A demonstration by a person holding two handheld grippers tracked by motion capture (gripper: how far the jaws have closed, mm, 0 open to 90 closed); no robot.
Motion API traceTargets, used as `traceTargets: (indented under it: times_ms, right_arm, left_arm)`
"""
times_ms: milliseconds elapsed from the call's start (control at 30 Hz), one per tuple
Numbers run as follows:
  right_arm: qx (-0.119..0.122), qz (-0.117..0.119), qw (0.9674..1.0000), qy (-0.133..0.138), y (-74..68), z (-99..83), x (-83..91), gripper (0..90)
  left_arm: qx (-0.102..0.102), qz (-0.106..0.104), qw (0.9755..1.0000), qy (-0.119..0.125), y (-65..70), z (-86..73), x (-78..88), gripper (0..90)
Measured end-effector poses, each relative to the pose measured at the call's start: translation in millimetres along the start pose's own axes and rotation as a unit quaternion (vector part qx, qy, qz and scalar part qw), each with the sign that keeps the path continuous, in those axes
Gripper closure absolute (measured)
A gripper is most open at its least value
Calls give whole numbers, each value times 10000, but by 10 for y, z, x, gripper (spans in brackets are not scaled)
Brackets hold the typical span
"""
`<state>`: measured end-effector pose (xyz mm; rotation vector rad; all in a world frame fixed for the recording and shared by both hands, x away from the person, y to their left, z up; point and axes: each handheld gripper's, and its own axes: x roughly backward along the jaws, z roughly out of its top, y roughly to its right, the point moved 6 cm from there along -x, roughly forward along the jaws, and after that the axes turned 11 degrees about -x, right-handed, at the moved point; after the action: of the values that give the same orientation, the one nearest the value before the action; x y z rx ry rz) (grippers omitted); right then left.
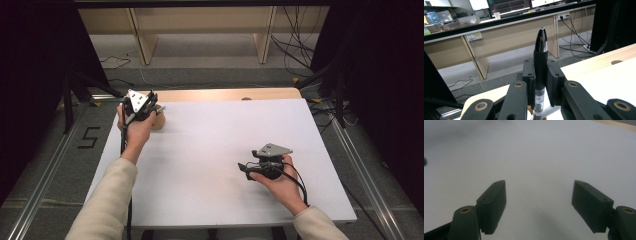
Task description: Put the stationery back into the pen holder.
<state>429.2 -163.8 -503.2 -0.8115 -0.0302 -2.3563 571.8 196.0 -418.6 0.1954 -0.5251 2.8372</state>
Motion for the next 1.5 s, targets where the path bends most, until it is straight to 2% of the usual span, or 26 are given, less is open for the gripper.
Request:
traceTargets:
  times_ms: [567,1000,1500]
  right_arm:
    - [-3,-7,10000,-19,2,-4,-4,284]
    - [21,11,10000,-31,-3,-10,-12,288]
    - [10,12,10000,-39,-3,-10,-8,292]
  left_arm:
    - [21,-24,10000,-85,35,-66,-30,793]
    - [106,-39,9997,-236,64,-214,-47,793]
    - [84,-61,9995,-295,80,-246,-55,792]
